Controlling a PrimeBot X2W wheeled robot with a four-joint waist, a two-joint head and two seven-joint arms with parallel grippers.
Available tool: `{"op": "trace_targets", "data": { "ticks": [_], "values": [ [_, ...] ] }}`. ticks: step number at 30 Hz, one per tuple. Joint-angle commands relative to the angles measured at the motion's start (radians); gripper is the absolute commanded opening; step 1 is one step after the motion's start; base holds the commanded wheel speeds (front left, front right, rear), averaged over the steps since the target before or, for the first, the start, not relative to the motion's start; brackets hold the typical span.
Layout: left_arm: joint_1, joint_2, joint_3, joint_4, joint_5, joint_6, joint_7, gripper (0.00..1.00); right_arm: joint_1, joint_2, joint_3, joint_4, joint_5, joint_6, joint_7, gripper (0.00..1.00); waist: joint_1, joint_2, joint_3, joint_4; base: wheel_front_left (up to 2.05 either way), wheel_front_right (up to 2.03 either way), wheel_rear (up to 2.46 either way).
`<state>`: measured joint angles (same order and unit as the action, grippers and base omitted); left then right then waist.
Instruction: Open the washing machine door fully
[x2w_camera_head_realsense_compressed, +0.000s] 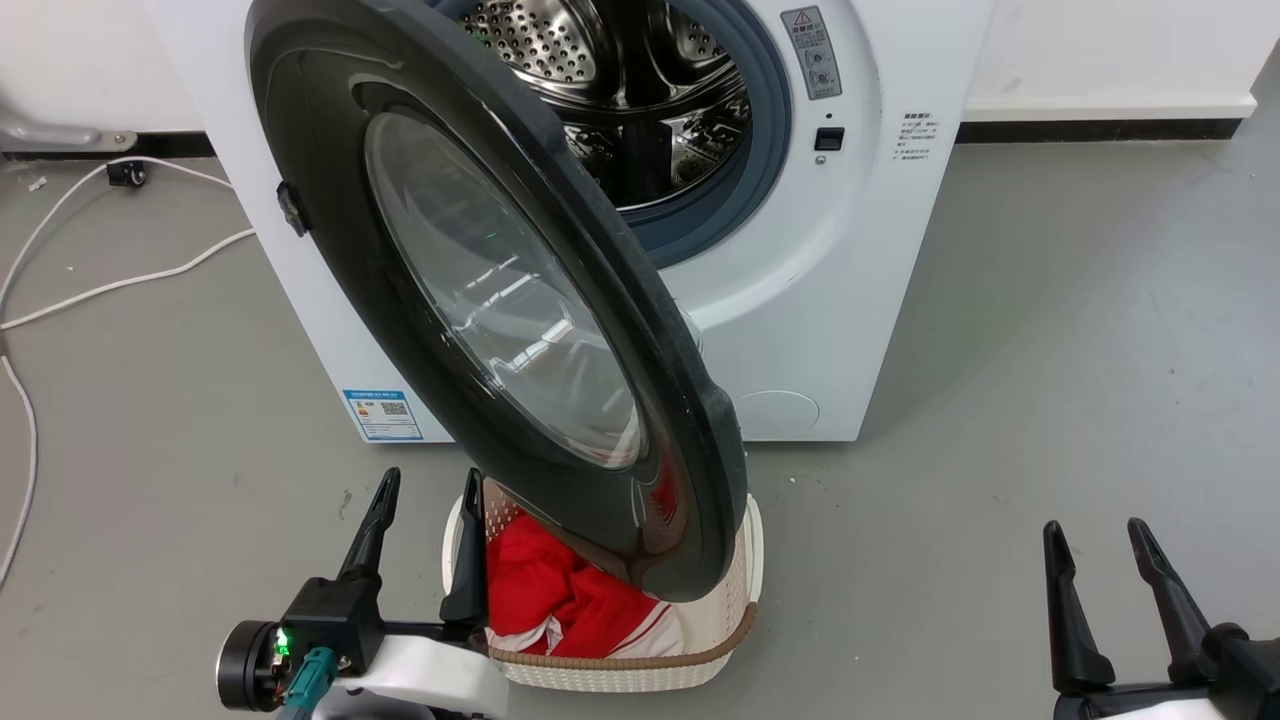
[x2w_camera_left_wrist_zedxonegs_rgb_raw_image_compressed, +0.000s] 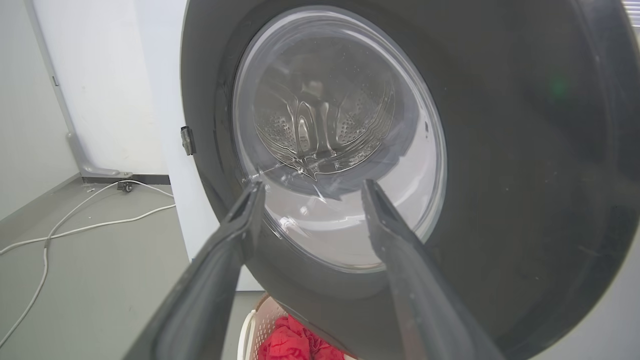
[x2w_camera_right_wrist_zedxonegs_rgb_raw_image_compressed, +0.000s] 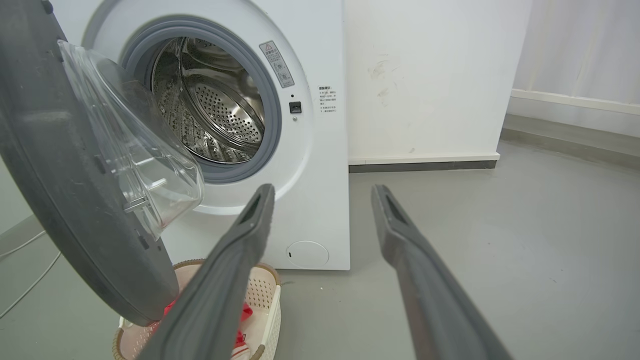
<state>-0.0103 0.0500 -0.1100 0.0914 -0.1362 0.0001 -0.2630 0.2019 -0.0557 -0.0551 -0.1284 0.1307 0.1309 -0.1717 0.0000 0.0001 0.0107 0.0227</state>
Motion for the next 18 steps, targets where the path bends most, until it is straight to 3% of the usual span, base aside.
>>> {"op": "trace_targets", "data": {
  "ticks": [1, 10, 11, 12, 18],
  "values": [
    [-0.009, 0.001, 0.002, -0.002, 0.002, -0.002, -0.003, 1.0, -0.018, 0.005, -0.001, 0.003, 0.0, 0.0, -0.003, 1.0, 0.0, -0.0001, 0.001, 0.0, 0.0, 0.0, 0.0],
    [-0.011, 0.001, 0.003, 0.002, 0.006, -0.002, -0.003, 1.0, -0.026, 0.007, 0.002, 0.005, -0.005, 0.0, -0.004, 1.0, 0.0, -0.0001, 0.008, 0.002, 0.0, 0.0, 0.0],
    [-0.012, 0.001, 0.003, 0.003, 0.007, -0.001, -0.003, 0.4, -0.026, 0.007, 0.004, 0.004, -0.004, 0.0, -0.005, 1.0, 0.0, -0.0001, 0.009, 0.001, 0.0, 0.0, 0.0],
    [-0.012, 0.001, 0.003, 0.003, 0.008, 0.0, -0.003, 0.0, -0.026, 0.007, 0.005, 0.003, -0.004, 0.0, -0.007, 1.0, 0.0, -0.0001, 0.01, 0.001, 0.0, 0.0, 0.0],
    [-0.014, 0.001, 0.001, -0.004, 0.008, 0.002, -0.003, 0.0, -0.023, 0.007, 0.007, 0.0, 0.005, 0.0, -0.006, 1.0, 0.0, -0.0001, 0.016, 0.0, 0.0, 0.0, 0.0]
  ]
}}
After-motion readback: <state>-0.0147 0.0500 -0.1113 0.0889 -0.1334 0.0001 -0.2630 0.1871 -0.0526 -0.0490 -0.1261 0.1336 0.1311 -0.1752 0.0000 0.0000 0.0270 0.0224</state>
